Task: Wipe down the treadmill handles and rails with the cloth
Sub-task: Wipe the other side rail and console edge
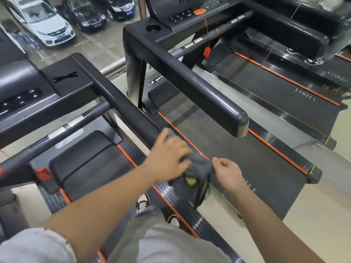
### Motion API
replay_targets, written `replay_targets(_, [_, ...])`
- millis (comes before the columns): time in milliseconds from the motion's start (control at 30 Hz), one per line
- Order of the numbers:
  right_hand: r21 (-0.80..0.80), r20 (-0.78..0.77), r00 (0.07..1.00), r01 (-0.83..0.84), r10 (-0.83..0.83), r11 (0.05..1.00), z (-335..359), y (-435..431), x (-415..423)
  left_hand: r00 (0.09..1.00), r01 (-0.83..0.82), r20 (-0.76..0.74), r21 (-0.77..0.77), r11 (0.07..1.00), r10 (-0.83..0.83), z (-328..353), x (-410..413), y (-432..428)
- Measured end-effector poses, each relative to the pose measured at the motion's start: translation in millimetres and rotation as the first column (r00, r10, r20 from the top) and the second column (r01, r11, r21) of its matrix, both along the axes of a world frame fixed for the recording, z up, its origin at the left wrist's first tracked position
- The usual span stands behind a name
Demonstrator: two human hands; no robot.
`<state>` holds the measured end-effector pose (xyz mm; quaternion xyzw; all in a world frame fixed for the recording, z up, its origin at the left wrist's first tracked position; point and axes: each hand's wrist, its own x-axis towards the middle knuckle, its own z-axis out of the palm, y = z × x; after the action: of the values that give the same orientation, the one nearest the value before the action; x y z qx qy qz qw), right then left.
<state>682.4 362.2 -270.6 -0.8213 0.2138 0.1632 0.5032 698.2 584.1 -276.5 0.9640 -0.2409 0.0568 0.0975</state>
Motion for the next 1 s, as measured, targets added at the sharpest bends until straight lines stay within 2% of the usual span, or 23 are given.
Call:
replay_targets(100, [0.079, -0.009, 0.999, 0.045, -0.044, 0.996, -1.9, 1.6, -9.6, 0.918, -0.363, -0.150, 0.058, 0.930, 0.368, 7.0, 26.0, 18.0])
replay_targets(200, [0.078, 0.026, 0.988, 0.150, -0.152, 0.986, -2.2, -4.1, -19.0, 0.854, -0.466, -0.193, 0.127, 0.876, 0.483, 14.3, 12.5, -21.8])
replay_targets(267, [0.025, 0.063, 0.973, 0.220, -0.221, 0.975, -1.4, -10.9, -21.2, 0.905, -0.370, -0.174, 0.124, 0.921, 0.387, 14.3, -14.9, -60.2])
replay_targets(333, [-0.041, 0.111, 0.963, 0.253, -0.247, 0.967, -0.7, -17.1, -20.9, 0.970, -0.155, -0.167, 0.140, 0.978, 0.177, 9.8, -44.5, -90.8])
replay_targets(400, [-0.053, 0.146, 0.956, 0.265, -0.254, 0.963, -0.4, -18.6, -18.3, 0.984, 0.074, -0.175, 0.244, 0.967, -0.031, -0.1, -62.7, -105.3])
replay_targets(467, [-0.029, 0.158, 0.963, 0.225, -0.218, 0.974, -0.4, -15.0, -12.7, 0.970, 0.216, -0.179, 0.325, 0.921, -0.164, -9.5, -65.0, -101.0])
replay_targets(567, [-0.045, 0.181, 0.976, 0.133, -0.122, 0.990, 2.4, 3.4, -2.6, 0.941, 0.338, -0.094, 0.262, 0.904, -0.324, -20.2, -62.4, -71.6])
replay_targets(667, [-0.040, 0.199, 0.979, 0.043, -0.034, 0.998, 12.7, 34.8, 8.1, 0.921, 0.387, -0.016, 0.169, 0.907, -0.390, -21.7, -61.7, -27.0])
replay_targets(767, [-0.087, 0.242, 0.966, -0.065, 0.085, 0.994, 19.0, 67.1, 24.7, 0.967, 0.254, -0.007, 0.078, 0.964, -0.254, -22.1, -47.7, 30.7])
replay_targets(833, [-0.131, 0.227, 0.959, -0.142, 0.169, 0.981, 24.5, 88.1, 34.1, 0.998, 0.032, -0.052, -0.047, 0.998, -0.034, -22.1, -32.4, 74.5])
replay_targets(867, [-0.152, 0.211, 0.954, -0.182, 0.212, 0.971, 27.0, 98.2, 37.7, 0.992, -0.096, -0.087, -0.111, 0.989, 0.086, -19.6, -24.3, 94.7])
replay_targets(933, [-0.196, 0.187, 0.940, -0.247, 0.284, 0.949, 32.1, 118.8, 43.0, 0.937, -0.335, -0.181, -0.227, 0.914, 0.298, -15.6, -9.4, 126.9])
replay_targets(1000, [-0.255, 0.194, 0.917, -0.297, 0.349, 0.920, 37.0, 138.3, 48.0, 0.866, -0.485, -0.300, -0.306, 0.819, 0.400, -14.4, 1.3, 143.0])
